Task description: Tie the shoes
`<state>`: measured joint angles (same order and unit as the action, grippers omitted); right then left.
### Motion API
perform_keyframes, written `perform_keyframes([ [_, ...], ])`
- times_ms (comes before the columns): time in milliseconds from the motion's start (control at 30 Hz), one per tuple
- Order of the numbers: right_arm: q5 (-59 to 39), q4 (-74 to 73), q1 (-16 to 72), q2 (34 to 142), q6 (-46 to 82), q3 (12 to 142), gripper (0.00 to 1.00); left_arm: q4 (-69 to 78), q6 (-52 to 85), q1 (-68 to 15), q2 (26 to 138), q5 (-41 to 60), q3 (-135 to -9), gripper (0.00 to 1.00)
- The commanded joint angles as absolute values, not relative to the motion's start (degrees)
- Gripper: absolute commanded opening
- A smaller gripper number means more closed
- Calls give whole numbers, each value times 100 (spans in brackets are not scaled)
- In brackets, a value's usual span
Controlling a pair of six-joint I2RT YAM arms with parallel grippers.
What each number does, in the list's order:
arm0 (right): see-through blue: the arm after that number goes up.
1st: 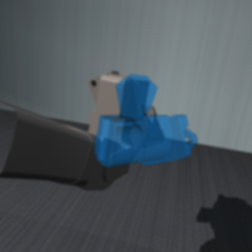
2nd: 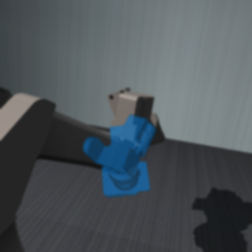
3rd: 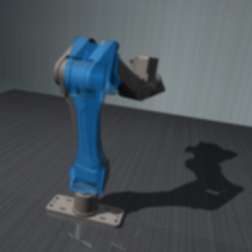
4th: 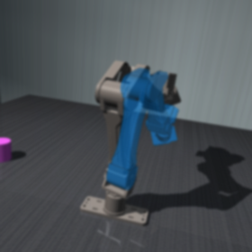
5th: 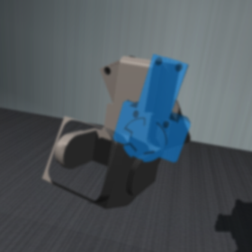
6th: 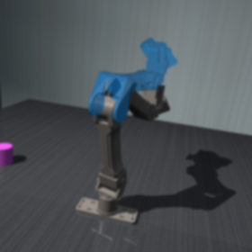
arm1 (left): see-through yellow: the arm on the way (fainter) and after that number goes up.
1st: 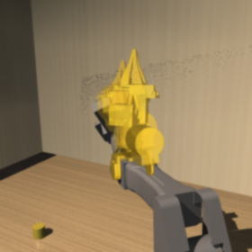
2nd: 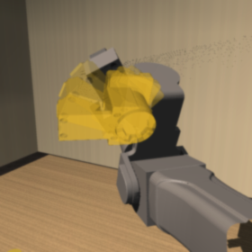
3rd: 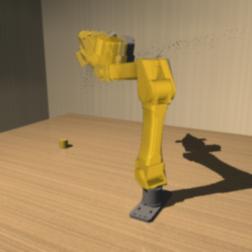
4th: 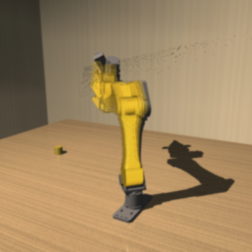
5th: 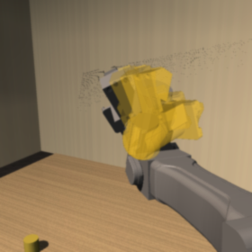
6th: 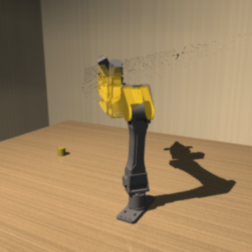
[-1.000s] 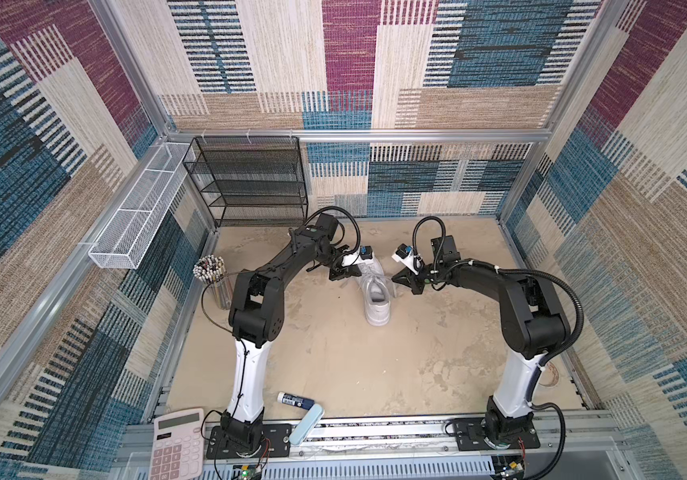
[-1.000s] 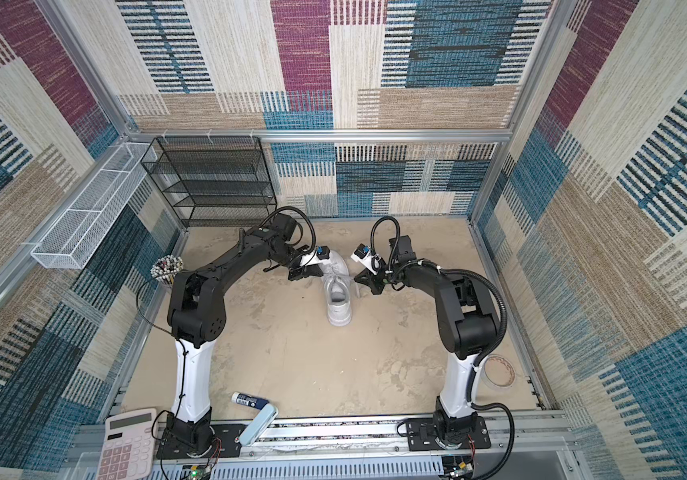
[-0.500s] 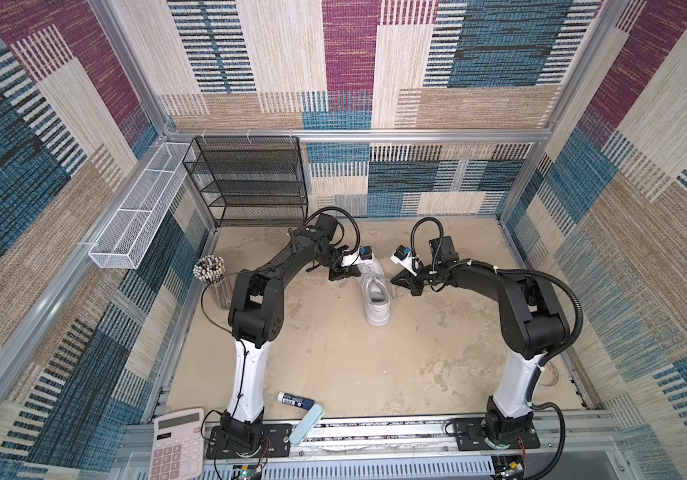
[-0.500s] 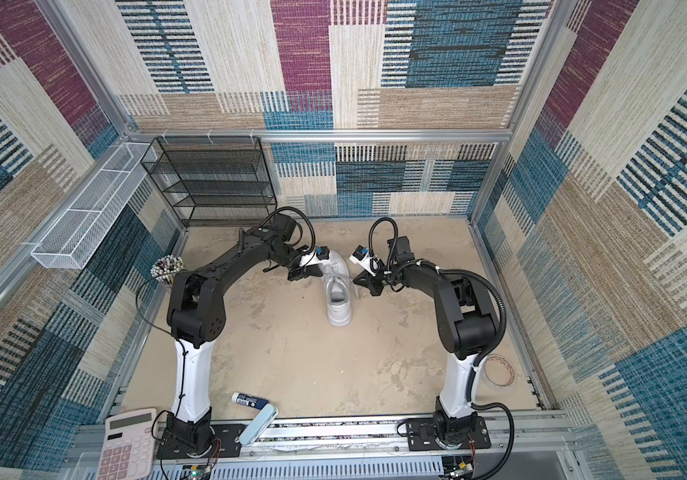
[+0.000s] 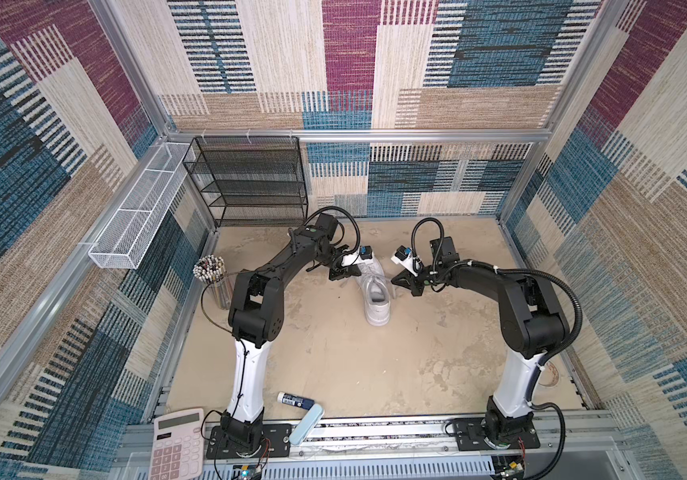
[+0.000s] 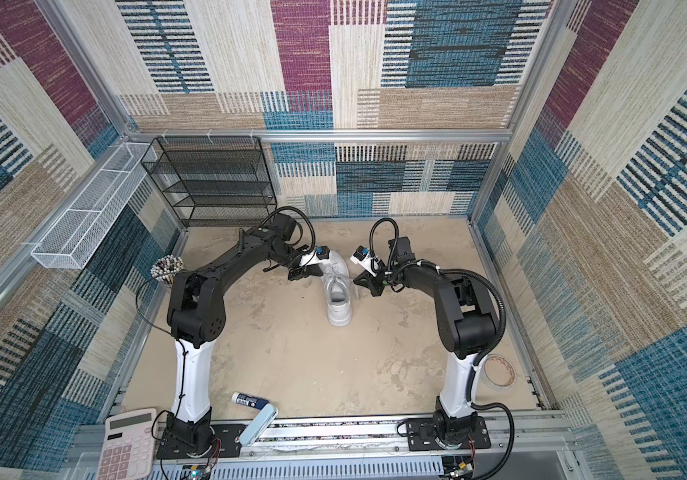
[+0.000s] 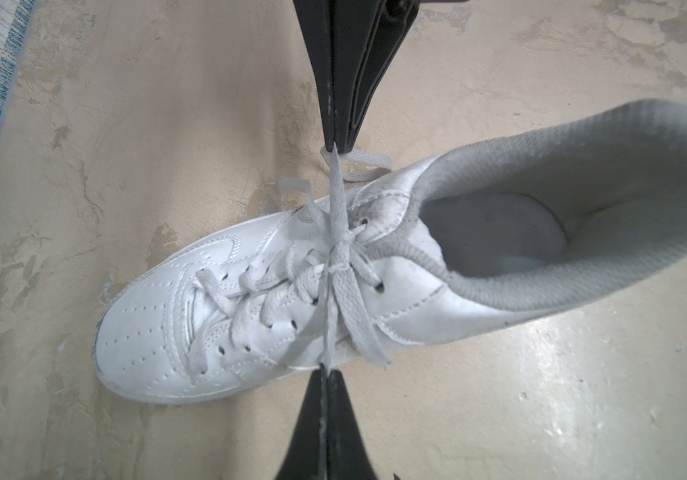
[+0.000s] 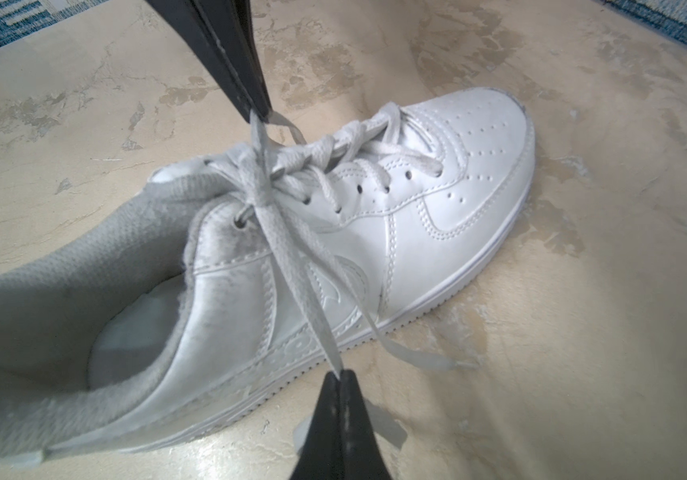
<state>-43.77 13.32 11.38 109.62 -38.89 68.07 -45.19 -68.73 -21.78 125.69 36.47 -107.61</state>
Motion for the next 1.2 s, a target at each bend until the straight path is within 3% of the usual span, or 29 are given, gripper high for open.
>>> perform_keyframes([
  [0,-3801,1633,1079,10949,-3854,6793,0,-4758,-6950,-2121,12572,3188,-10770,0],
  [167,-3611,1799,994,11000,-4011,6849,0,-4771,-6957,-2133,12550,2980,-10711,0],
  [500,-4044,1876,1235,11057,-3921,7025,0,-4760,-6997,-2223,12551,3596,-10819,0],
  [567,-4076,1876,1257,11037,-3926,7048,27,-4762,-7029,-2232,12525,3642,-10795,0],
  [600,-4114,1881,1257,11046,-3912,7064,33,-4760,-7029,-2232,12517,3631,-10785,5],
  [700,-4176,1761,1251,10998,-3786,7075,47,-4760,-7015,-2231,12490,3595,-10730,48],
  [733,-4154,1745,1256,10970,-3773,7067,59,-4760,-7002,-2232,12469,3571,-10723,55],
  [767,-4138,1724,1248,10936,-3764,7067,63,-4754,-7009,-2232,12429,3547,-10699,61],
  [867,-4113,1739,1153,10836,-3764,7037,64,-4402,-6824,-2194,12212,3506,-10480,66],
  [1067,-4097,1905,994,10596,-3909,7114,63,-3389,-6255,-2077,11561,3703,-9676,66],
  [1167,-4201,2017,988,10578,-3974,7275,60,-3014,-5629,-2005,11258,4006,-9190,60],
])
